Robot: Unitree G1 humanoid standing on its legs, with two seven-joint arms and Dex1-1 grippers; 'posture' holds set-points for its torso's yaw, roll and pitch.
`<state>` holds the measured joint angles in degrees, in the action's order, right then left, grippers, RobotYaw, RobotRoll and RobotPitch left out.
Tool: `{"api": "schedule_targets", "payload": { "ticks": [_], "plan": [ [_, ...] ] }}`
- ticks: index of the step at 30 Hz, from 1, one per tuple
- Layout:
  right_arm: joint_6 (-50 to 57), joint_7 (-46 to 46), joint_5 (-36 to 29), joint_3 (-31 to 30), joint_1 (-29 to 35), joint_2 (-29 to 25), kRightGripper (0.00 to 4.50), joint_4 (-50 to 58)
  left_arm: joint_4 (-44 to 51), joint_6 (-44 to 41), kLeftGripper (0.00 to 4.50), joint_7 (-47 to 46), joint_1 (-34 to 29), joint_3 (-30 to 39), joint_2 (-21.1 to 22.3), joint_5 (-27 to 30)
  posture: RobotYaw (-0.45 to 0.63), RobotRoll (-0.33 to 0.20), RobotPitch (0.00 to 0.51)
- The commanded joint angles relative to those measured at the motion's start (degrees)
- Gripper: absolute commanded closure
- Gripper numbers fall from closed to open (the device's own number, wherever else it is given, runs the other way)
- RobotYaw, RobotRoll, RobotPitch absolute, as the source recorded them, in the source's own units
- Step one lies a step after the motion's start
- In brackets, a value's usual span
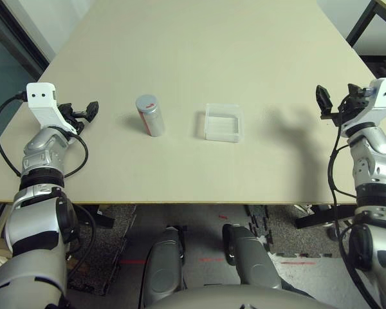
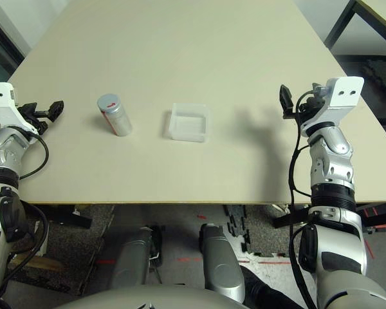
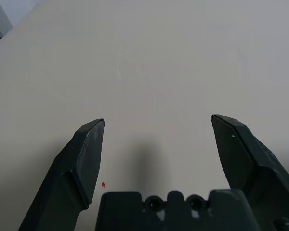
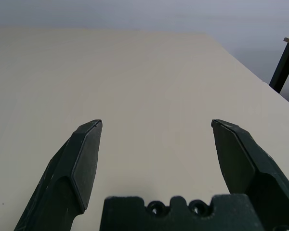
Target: Pour the medicine from the bottle into the box.
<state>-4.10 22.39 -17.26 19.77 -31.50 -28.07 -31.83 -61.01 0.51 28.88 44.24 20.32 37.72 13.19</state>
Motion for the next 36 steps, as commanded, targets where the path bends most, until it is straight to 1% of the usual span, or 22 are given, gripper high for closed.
{"api": "schedule_targets", "payload": {
  "ticks": [1, 7, 10, 17, 23, 29, 33, 36],
  "plan": [
    [0.25, -0.31, -0.28, 0.55, 0.58, 0.22, 0.00, -0.34, -0.85, 0.37, 0.05, -0.07, -0.07, 0.07, 0.73, -0.13, -0.09, 0.000, 0.159],
    [-0.01, -0.31, 0.09, -0.08, -0.68, 0.58, 0.00, -1.10, -1.60, 1.01, 0.05, -0.03, 0.08, 0.15, 0.78, -0.11, -0.07, 0.000, 0.142],
    [0.23, -0.07, 0.03, -0.34, -1.22, 0.73, 0.00, -0.86, -1.75, 1.15, 0.05, 0.02, 0.05, 0.44, 1.23, 0.09, -0.07, 0.000, 0.143],
    [0.52, 4.09, -0.67, -0.85, -2.36, 0.10, 0.00, -1.40, -0.96, 0.86, 0.05, 1.29, -0.28, -0.34, 0.30, -0.04, -0.07, 0.000, 0.141],
    [4.57, 15.31, -5.18, -3.05, -0.85, 0.11, 0.00, 5.12, 0.09, 0.70, 0.05, 3.77, -0.27, -0.57, 0.07, 0.24, -0.08, 0.000, 0.136],
    [12.78, 31.03, -11.43, -8.22, 2.97, -1.54, 0.00, 16.80, 1.98, -0.48, 0.05, 7.24, -0.12, -0.99, -0.09, 0.73, -0.08, 0.000, 0.132],
    [17.86, 38.72, -14.25, -12.07, 5.96, -2.79, 0.00, 24.39, 4.13, -1.60, 0.05, 9.81, -0.50, -1.06, -0.35, 1.58, -0.08, 0.000, 0.127],
    [20.32, 41.86, -15.03, -14.52, 7.10, -3.48, 0.00, 27.75, 6.29, -2.32, 0.05, 11.73, -1.27, -0.98, -0.68, 2.46, -0.08, 0.000, 0.126]
  ]
}}
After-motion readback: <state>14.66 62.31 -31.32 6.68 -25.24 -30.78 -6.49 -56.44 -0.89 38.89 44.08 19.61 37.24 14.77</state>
